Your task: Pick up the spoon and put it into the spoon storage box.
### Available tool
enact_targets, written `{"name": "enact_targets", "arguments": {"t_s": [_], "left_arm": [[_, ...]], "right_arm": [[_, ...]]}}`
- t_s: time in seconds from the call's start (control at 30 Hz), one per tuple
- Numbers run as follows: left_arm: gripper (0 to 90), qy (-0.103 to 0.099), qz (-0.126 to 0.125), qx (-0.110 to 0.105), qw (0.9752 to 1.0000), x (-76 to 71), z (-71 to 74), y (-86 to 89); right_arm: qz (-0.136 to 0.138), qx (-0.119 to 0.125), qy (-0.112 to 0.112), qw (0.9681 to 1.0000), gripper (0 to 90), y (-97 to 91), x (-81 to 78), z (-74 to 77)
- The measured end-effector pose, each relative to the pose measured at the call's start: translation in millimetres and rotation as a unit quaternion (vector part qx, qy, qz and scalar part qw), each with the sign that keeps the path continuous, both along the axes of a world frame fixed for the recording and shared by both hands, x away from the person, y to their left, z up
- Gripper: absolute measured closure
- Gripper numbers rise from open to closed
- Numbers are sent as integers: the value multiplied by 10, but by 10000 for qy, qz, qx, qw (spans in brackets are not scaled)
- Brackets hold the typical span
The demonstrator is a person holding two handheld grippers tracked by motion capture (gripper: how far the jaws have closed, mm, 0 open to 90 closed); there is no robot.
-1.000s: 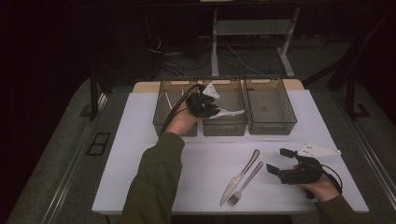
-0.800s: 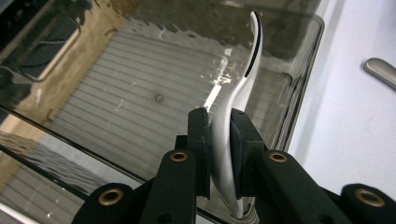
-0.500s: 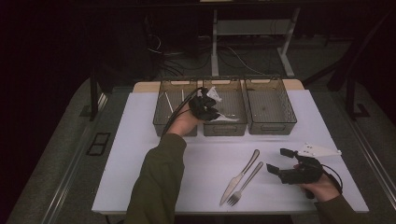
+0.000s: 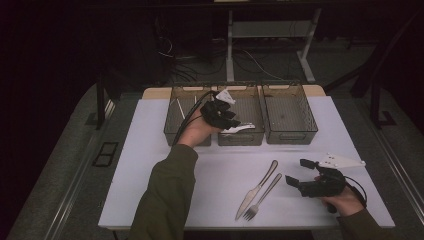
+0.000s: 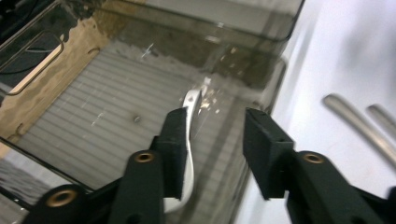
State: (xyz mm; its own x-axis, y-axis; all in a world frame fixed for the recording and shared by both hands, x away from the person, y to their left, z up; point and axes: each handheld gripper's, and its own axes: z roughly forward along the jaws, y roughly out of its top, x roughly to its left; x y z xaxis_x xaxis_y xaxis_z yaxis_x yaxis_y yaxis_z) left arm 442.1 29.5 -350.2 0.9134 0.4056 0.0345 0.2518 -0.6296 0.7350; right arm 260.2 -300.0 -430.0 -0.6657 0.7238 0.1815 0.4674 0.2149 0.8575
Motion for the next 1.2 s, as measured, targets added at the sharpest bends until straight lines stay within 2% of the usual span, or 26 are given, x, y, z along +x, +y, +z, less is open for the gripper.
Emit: {"name": "enact_targets", "arguments": {"t_s": [0.1,0.3,0.57,0.63,0.73,0.9,1.03,1.2], "left_arm": [[488,37,16,-195,9998,-50,46,35],[410,29,126,-522,9986,-193,156,138],[312,-90,309,-641,9974,-410,227,258],[304,-103,308,-616,9976,-465,236,292],[303,-28,374,-756,9964,-567,219,327],[270,53,353,-841,9958,-712,149,377],[248,75,319,-840,9959,-824,36,439],[230,131,398,-925,9948,-982,-152,552]], "right_arm": [[-3,-2,2,10000,122,2,0,0],[6,-42,30,10000,122,-1,3,-4],[-21,-54,49,10000,122,3,8,-12],[-9,-70,50,10000,122,3,11,-16],[-5,-82,47,10000,123,-1,14,-19],[-11,-72,59,10000,123,-2,10,-19],[11,-103,74,9999,137,2,8,-19],[103,-141,130,9998,142,-4,9,-13]]}}
